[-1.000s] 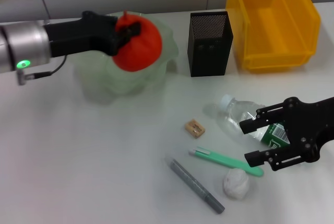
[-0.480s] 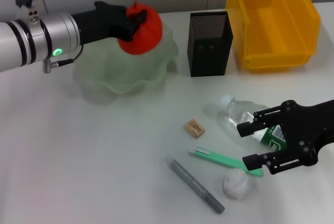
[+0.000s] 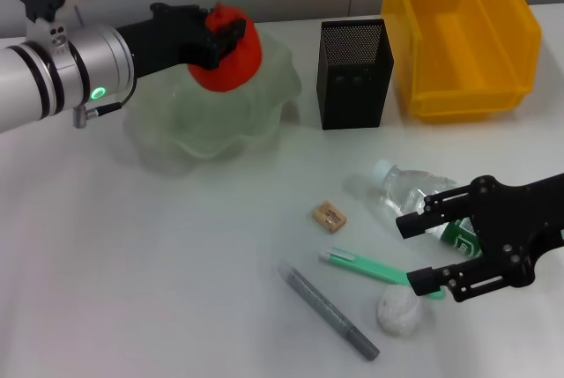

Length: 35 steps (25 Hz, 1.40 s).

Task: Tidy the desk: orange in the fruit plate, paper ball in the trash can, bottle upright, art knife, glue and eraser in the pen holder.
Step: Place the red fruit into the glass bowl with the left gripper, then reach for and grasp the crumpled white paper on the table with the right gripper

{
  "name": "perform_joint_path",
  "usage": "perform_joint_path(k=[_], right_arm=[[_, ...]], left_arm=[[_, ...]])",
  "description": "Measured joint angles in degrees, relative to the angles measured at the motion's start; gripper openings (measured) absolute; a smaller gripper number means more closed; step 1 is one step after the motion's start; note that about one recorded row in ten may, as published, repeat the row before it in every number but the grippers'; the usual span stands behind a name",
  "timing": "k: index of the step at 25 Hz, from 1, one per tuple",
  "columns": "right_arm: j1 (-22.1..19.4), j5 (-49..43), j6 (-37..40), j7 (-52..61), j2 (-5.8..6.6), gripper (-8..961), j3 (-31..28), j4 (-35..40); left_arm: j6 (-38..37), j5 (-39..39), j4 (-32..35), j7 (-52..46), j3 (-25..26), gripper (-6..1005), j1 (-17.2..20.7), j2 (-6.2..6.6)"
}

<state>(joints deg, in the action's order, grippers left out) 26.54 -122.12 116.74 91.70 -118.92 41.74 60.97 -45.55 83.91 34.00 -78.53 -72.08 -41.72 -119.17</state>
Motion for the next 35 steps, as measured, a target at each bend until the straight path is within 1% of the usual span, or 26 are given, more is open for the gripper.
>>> perform_joint_path(k=[7,9,10,11,12,13,14,15,16,17,18,19,20,21,22,23,24,26,30,32,35], right_arm=[[-0.4,0.0,0.5,0.0,-0.06,693,-0.2,-0.3],[-0.5,0.0,0.5,0.0,-0.08,693,-0.4,-0.5],[-0.5,0.0,0.5,0.0,-0.08,693,-0.4,-0.6],[-0.5,0.0,0.5,0.0,-0.09,693,-0.5,-0.7],[-0.5,0.0,0.6,0.0,-0.09,693,-0.6,-0.7],[-0.5,0.0,0.6,0.0,-0.09,693,-0.6,-0.6],[-0.5,0.0,0.5,0.0,-0.09,693,-0.6,-0.4],[-0.5,0.0,0.5,0.3,-0.08,693,-0.6,-0.1],[-0.5,0.0,0.4,0.7,-0.08,693,-0.7,0.3],[-0.5,0.0,0.2,1.3,-0.07,693,-0.7,0.8],[-0.5,0.0,0.1,1.9,-0.06,693,-0.8,1.5],[-0.4,0.0,0.0,2.6,-0.05,693,-0.8,2.3],[-0.3,0.0,0.0,3.4,-0.06,692,-0.8,3.1],[-0.2,0.0,0.0,4.2,-0.07,692,-0.7,3.9],[-0.1,0.0,0.0,5.1,-0.07,692,-0.6,4.6],[0.0,0.0,0.0,6.1,-0.07,692,-0.4,5.5],[0.2,-0.1,0.0,7.0,-0.07,692,-0.3,6.1],[0.8,-0.4,-0.2,9.1,-0.04,691,0.1,7.5],[2.1,-2.6,-0.5,14.4,0.05,690,3.0,10.8],[3.1,-5.7,-0.3,19.0,0.06,690,6.0,14.2],[5.4,-11.0,1.8,26.1,0.14,689,11.4,20.1]], left_arm=[[2.1,-0.6,-0.1,0.4,-0.8,339,0.3,0.0],[2.1,-0.6,0.0,0.5,-0.8,544,0.5,0.0],[2.1,-0.6,0.0,0.5,-0.8,578,0.5,0.0],[1.1,-0.6,1.2,0.9,-0.9,613,1.7,0.0],[0.6,-0.6,1.6,1.0,-0.9,647,2.0,0.01],[-1.4,-0.6,2.7,1.1,-0.9,681,3.0,0.11],[-1.4,-0.6,2.7,1.1,-0.9,716,3.0,0.11],[-3.3,-0.6,3.5,1.1,-0.9,750,3.7,0.26],[-9.9,-0.4,5.7,1.1,-0.8,761,5.6,0.69],[-12.8,-0.3,6.5,1.1,-0.7,773,6.5,0.88],[-17.9,0.0,7.9,1.1,-0.4,784,8.0,1.24],[-17.9,0.0,7.9,1.1,-0.4,796,8.0,1.24],[-22.6,0.1,9.3,1.1,0.0,807,9.7,1.51],[-27.7,0.2,10.9,1.1,0.4,818,12.3,1.86],[-32.3,0.2,12.1,1.1,0.6,830,14.5,2.44],[-34.6,0.2,12.7,1.1,0.7,841,15.6,2.76],[-34.6,0.2,12.7,1.1,0.7,853,15.6,2.76],[-42.3,0.2,13.3,2.2,0.7,864,18.8,4.31],[-49.6,1.4,11.2,3.6,0.7,863,21.1,5.97],[-52.2,2.9,9.7,3.6,1.2,863,21.6,6.55],[-53.6,5.9,8.2,3.3,3.1,862,21.9,6.61]])
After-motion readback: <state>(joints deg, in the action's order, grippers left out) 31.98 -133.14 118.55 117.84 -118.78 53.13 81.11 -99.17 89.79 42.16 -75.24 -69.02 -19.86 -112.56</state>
